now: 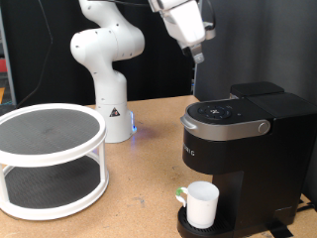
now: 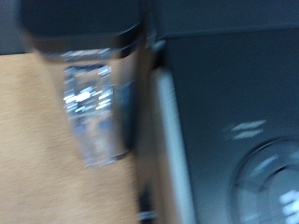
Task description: Make a cup of coffee with the keurig machine
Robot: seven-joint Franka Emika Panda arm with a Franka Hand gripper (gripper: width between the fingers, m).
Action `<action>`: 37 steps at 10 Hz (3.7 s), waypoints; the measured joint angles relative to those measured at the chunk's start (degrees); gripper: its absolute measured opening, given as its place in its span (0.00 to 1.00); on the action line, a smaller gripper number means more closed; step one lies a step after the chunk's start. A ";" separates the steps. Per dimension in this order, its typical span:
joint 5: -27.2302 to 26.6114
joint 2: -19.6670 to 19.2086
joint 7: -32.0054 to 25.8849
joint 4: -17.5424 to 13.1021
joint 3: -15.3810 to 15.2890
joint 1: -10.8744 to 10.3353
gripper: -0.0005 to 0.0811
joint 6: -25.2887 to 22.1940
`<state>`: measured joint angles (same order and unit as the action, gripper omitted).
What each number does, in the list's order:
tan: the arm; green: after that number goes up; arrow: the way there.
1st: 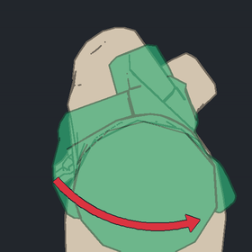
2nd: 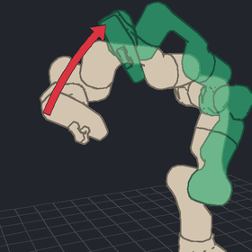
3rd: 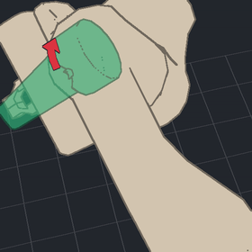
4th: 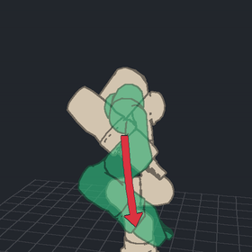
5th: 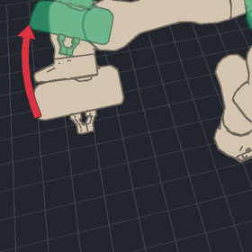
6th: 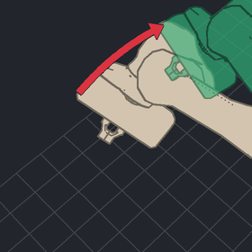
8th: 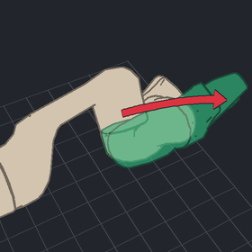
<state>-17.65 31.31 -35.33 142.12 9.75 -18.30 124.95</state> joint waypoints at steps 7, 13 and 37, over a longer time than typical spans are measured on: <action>-0.43 -9.56 7.88 -10.03 -4.58 -0.45 1.00 3.66; -0.83 -13.12 7.45 -15.36 -4.29 -0.40 1.00 -0.62; 18.38 -22.96 15.17 -9.99 -4.65 1.09 0.02 11.32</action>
<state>0.73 8.35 -20.16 132.13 5.11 -17.21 136.28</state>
